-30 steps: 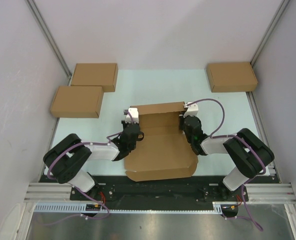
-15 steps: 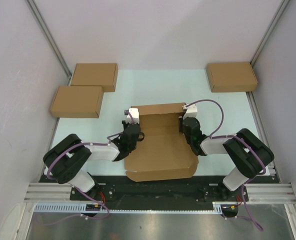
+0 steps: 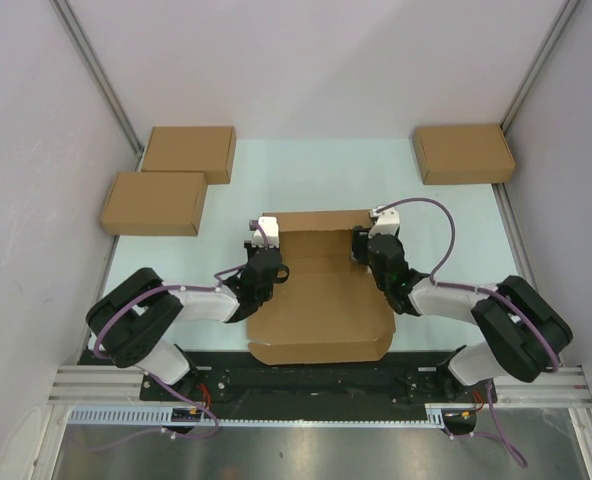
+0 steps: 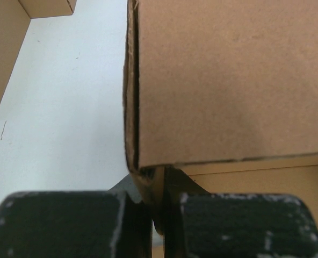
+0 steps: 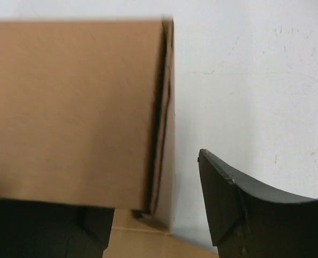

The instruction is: Fold the paper box

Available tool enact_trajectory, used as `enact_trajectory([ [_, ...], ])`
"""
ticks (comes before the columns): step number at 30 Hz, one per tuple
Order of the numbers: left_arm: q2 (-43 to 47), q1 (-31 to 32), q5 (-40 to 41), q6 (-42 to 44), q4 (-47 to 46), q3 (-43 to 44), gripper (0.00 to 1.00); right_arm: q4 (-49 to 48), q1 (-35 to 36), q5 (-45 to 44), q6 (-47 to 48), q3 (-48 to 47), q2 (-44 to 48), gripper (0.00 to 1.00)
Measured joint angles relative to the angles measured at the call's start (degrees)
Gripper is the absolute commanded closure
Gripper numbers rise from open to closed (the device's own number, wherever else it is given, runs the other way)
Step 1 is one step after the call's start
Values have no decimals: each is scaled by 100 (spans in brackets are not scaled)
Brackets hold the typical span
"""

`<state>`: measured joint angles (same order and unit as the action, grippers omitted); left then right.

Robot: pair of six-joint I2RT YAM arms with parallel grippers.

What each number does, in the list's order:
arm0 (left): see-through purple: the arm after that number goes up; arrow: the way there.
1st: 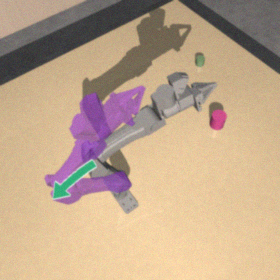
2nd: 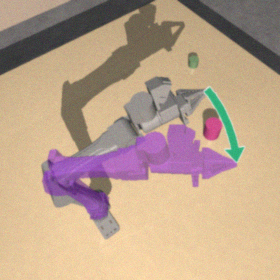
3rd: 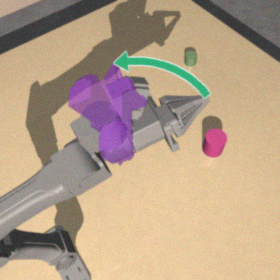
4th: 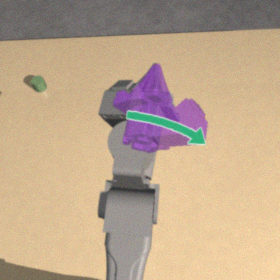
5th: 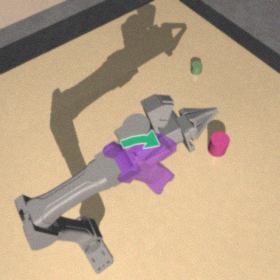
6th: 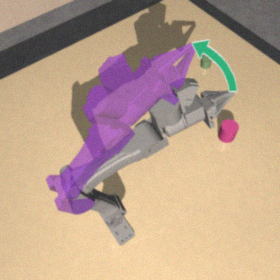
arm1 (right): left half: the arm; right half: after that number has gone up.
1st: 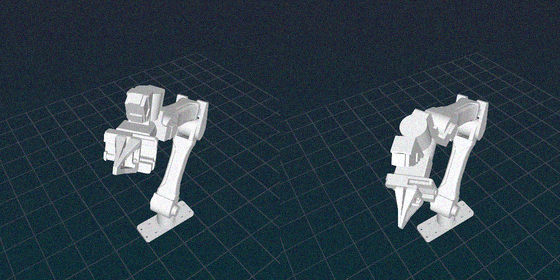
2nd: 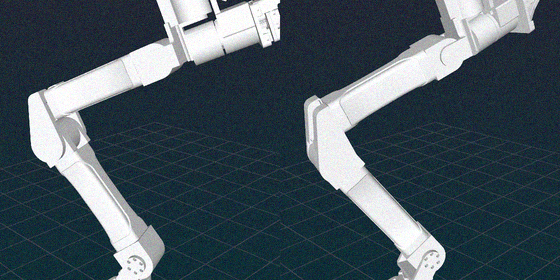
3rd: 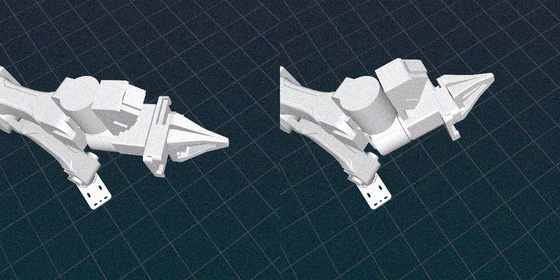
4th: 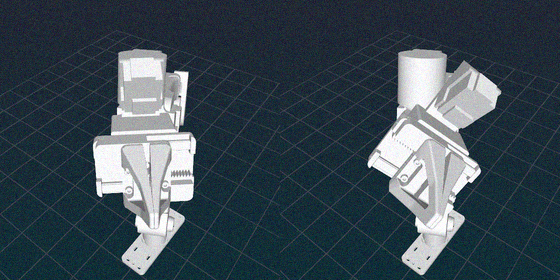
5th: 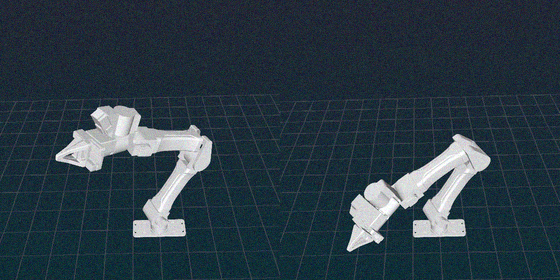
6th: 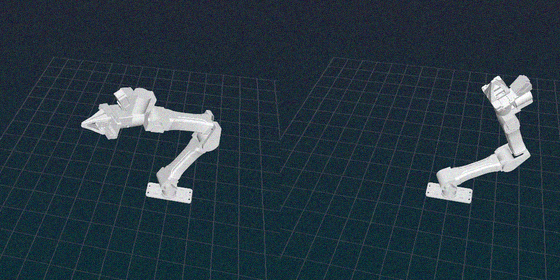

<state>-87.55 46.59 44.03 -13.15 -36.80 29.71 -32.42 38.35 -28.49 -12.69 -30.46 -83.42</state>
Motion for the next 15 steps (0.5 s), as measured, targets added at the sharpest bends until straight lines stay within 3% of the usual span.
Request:
enact_trajectory([
  [2,0,4,0,0,-4,0,100,105,52,-20,0,0,258,34],
  [6,0,7,-2,2,-4,0,100,323,157,50,55,0,820,16],
  [15,0,13,0,2,-2,2,100,1305,540,214,243,-2,2249,11],
])
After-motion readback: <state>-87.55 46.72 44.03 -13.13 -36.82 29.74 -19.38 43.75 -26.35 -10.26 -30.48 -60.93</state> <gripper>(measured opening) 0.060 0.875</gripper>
